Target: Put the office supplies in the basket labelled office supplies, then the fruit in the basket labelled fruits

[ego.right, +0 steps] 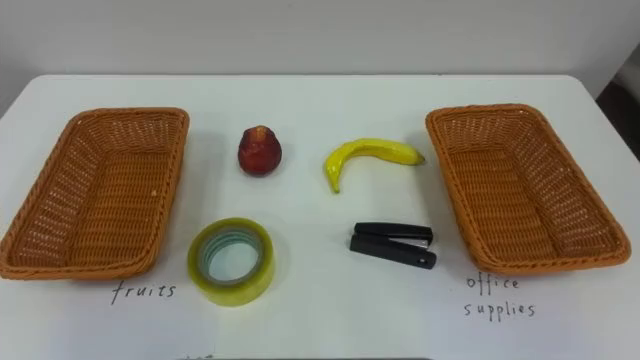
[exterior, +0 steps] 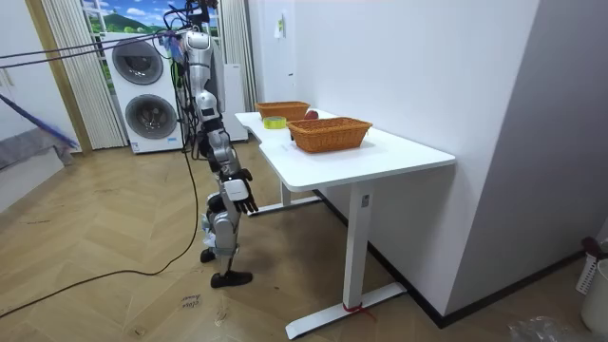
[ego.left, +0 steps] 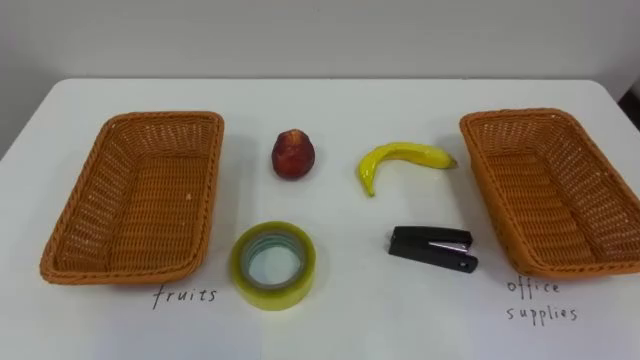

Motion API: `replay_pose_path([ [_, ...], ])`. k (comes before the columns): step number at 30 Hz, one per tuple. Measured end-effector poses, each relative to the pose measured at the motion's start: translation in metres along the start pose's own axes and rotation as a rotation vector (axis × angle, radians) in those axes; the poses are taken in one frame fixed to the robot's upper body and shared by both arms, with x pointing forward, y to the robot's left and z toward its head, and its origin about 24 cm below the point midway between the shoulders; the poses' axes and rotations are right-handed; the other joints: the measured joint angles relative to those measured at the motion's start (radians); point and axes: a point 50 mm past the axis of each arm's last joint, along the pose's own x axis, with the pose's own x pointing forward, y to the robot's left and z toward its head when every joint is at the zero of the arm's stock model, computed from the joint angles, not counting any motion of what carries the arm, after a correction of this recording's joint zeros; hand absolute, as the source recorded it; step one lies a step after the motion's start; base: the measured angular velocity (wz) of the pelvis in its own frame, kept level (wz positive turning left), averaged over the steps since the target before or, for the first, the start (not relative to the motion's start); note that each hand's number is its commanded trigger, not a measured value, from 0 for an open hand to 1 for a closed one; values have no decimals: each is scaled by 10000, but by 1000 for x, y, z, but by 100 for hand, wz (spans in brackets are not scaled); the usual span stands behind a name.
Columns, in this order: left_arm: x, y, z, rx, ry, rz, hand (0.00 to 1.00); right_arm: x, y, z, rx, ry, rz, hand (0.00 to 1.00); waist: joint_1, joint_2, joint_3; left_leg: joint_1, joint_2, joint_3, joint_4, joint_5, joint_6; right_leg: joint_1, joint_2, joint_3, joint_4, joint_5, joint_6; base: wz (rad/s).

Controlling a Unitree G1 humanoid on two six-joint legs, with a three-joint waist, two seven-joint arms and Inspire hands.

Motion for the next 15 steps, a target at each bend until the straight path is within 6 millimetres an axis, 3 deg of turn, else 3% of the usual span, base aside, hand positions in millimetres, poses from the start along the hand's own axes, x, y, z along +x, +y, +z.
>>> replay_pose_path([
  [15, 0, 1, -1, -38, 10, 44, 0, 0, 0, -1, 92, 38, -80, 0, 11, -114, 2, 46, 0, 0, 4, 1, 0, 53, -5, -10, -9, -5, 6, 0],
])
